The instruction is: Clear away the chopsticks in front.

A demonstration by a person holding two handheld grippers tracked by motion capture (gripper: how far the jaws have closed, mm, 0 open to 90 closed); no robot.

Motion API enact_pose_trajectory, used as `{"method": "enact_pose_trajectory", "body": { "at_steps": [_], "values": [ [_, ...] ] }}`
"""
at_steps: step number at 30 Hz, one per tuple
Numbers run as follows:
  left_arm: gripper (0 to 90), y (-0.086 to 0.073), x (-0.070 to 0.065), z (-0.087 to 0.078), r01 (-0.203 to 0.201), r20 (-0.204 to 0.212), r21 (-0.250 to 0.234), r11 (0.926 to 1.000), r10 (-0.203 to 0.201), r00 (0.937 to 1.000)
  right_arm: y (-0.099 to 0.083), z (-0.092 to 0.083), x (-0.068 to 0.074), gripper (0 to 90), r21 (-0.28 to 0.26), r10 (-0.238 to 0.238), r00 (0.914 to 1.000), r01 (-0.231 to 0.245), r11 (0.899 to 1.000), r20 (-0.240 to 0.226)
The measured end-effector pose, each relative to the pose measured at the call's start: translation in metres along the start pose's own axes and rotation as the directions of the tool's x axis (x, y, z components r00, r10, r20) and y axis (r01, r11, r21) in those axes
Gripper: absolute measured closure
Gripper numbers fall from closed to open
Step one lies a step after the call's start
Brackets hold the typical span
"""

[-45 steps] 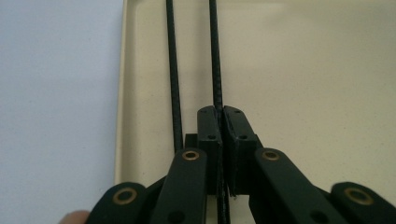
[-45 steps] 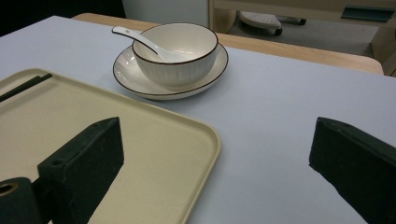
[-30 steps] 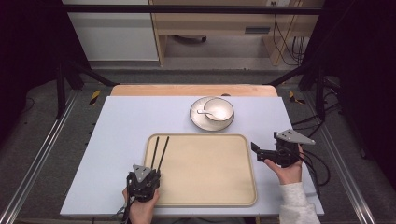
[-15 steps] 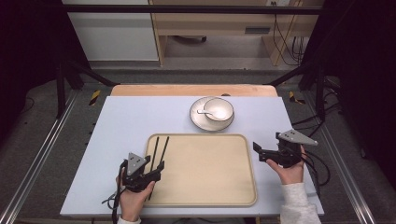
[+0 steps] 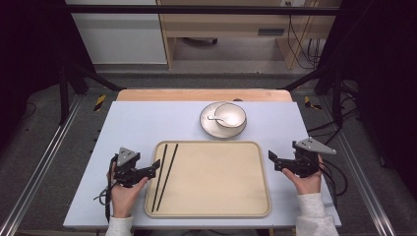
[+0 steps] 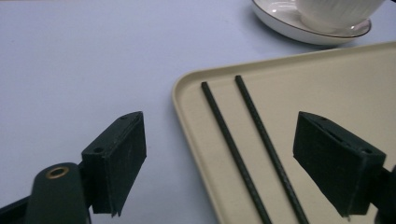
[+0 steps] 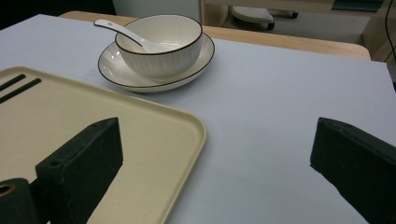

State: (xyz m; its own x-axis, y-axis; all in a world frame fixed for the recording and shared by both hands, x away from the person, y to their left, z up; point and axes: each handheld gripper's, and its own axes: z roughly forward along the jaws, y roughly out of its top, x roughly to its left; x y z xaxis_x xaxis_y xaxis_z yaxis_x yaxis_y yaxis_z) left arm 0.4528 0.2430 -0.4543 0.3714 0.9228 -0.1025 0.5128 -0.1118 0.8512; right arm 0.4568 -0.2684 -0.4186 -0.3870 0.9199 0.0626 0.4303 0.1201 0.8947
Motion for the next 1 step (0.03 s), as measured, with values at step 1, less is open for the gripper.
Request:
{"method": "enact_pose_trajectory", "body": {
  "at_steps": [1],
  "values": [
    [15.5,-0.0003,0.0036,-0.0003,0.011,-0.005,0.004,0.9999,-0.011,0.9999,-0.0003,0.0,-0.0001,2.8,0.001,0.001,1.0,-0.001,1.0,0.0]
  ]
}}
